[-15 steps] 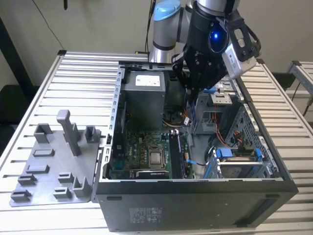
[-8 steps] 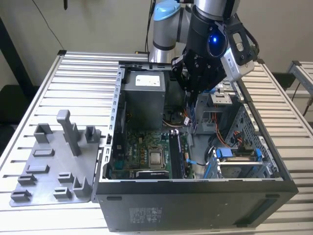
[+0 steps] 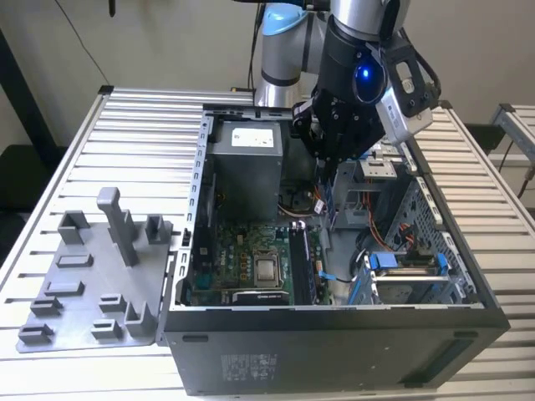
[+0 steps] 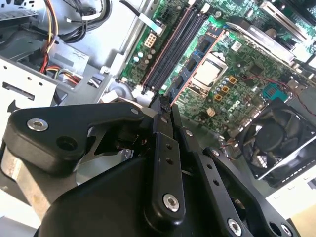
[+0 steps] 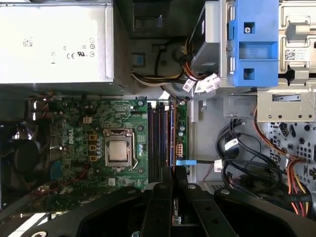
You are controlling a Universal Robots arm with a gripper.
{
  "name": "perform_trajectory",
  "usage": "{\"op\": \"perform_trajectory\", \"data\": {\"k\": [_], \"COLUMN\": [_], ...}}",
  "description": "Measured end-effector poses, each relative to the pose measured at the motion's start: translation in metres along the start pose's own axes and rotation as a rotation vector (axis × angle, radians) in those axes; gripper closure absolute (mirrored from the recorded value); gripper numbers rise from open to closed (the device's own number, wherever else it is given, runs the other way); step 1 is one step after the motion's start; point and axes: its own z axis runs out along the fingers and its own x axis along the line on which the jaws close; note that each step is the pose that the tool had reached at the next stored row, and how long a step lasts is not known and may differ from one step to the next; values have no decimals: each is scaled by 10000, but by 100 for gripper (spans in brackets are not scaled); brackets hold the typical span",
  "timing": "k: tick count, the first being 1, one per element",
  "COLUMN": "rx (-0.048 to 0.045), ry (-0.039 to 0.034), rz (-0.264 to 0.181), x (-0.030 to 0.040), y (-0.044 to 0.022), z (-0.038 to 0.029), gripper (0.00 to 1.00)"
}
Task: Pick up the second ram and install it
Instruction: 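Insert the second ram into the second slot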
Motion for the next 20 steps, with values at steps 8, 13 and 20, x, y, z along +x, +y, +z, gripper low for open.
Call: {"op": "perform_trajectory", "data": {"k": [8,13,20], "rx": [11,32,127], "ry": [-30,-97,-161], "rz": [2,-3,-8], "x": [4,15,25], "y": [2,17,18], "z": [24,89,182], "gripper": [86,86,86]}}
